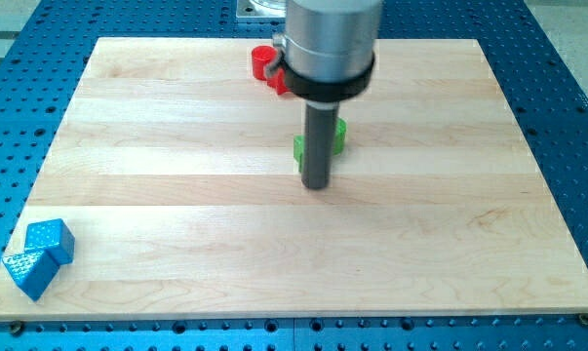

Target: Place the green star into the red star

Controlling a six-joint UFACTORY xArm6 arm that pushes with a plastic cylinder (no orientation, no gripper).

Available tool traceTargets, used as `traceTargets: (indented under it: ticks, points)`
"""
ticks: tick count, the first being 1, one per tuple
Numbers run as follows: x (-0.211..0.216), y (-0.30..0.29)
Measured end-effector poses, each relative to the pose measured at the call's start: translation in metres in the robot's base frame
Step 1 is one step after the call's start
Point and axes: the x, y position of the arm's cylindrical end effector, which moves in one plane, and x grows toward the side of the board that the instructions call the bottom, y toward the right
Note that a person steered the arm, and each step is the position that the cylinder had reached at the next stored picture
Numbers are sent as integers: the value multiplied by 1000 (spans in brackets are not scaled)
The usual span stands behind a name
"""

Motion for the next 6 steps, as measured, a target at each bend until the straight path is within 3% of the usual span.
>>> traceTargets:
  ticks: [1,2,4,6]
  points:
    - [-44,-31]
    - [-60,-27]
    - [-28,28]
    - [-133,1]
